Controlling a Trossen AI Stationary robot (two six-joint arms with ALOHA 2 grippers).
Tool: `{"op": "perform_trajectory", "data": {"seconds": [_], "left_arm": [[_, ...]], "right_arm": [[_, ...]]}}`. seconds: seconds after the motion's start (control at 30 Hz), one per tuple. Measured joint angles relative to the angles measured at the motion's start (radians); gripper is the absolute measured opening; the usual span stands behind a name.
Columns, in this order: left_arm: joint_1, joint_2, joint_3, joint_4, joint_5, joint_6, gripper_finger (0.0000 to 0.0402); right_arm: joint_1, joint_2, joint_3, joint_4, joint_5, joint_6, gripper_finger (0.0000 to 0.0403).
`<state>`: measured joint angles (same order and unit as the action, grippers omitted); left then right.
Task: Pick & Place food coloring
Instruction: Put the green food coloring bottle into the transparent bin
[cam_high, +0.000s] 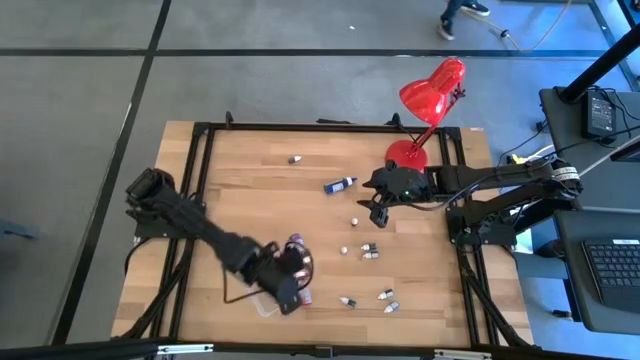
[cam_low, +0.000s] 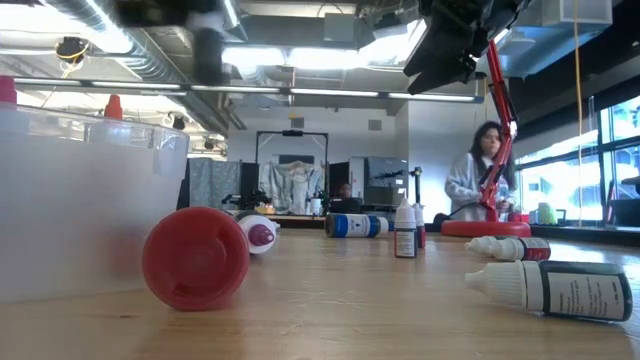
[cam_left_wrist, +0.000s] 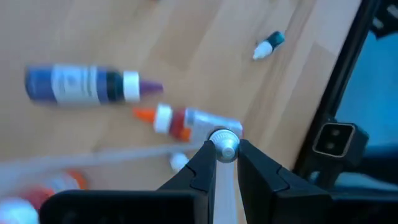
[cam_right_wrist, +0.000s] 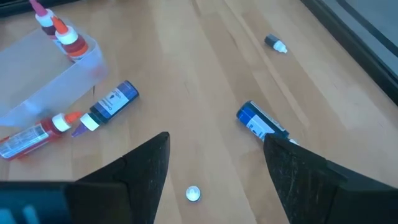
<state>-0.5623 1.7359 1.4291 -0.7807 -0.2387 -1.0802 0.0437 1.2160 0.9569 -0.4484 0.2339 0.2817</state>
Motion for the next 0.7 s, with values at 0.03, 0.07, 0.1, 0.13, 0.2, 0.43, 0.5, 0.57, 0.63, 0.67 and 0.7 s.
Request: {"op": "perform_trajectory", "data": {"seconds": [0.03, 0.07, 0.1, 0.13, 0.2, 0.43, 0.5, 0.57, 0.63, 0.67, 0.7], "left_arm": [[-0.024, 0.000, -0.009, 0.000, -0.019, -0.052, 0.0043], [-0.045, 0.006, -0.014, -0.005, -0.033, -0.103, 0.0044], [-0.065, 0.015, -0.015, -0.012, -0.044, -0.144, 0.0044], [-0.083, 0.026, -0.015, -0.023, -0.055, -0.180, 0.0044], [-0.104, 0.050, -0.015, -0.036, -0.065, -0.234, 0.0043], [-0.117, 0.152, -0.016, -0.032, -0.066, -0.297, 0.0047], [-0.114, 0.177, -0.016, -0.029, -0.059, -0.298, 0.0049], [-0.110, 0.194, -0.016, -0.028, -0.058, -0.298, 0.0050], [-0.109, 0.200, -0.016, -0.029, -0.058, -0.297, 0.0051], [-0.109, 0.203, -0.016, -0.029, -0.058, -0.294, 0.0053], [-0.107, 0.206, -0.016, -0.028, -0.058, -0.287, 0.0055]], "right_arm": [[0.000, 0.000, 0.000, 0.000, 0.000, -0.002, 0.0262], [0.000, 0.000, 0.000, 0.000, 0.000, -0.002, 0.0262], [0.000, 0.000, 0.000, 0.001, 0.000, -0.002, 0.0262], [0.000, 0.000, 0.000, 0.002, 0.000, -0.002, 0.0262], [0.000, 0.000, 0.000, 0.003, 0.000, -0.002, 0.0262], [0.000, 0.000, 0.000, 0.004, 0.000, 0.000, 0.0262], [0.000, 0.000, 0.000, 0.004, 0.000, 0.001, 0.0262], [0.000, 0.000, 0.000, 0.004, -0.001, 0.001, 0.0262], [0.000, 0.000, 0.000, 0.004, -0.001, 0.001, 0.0262], [0.000, 0.000, 0.000, 0.004, -0.001, 0.001, 0.0262], [0.000, 0.000, 0.000, 0.004, -0.002, 0.001, 0.0262]]}}
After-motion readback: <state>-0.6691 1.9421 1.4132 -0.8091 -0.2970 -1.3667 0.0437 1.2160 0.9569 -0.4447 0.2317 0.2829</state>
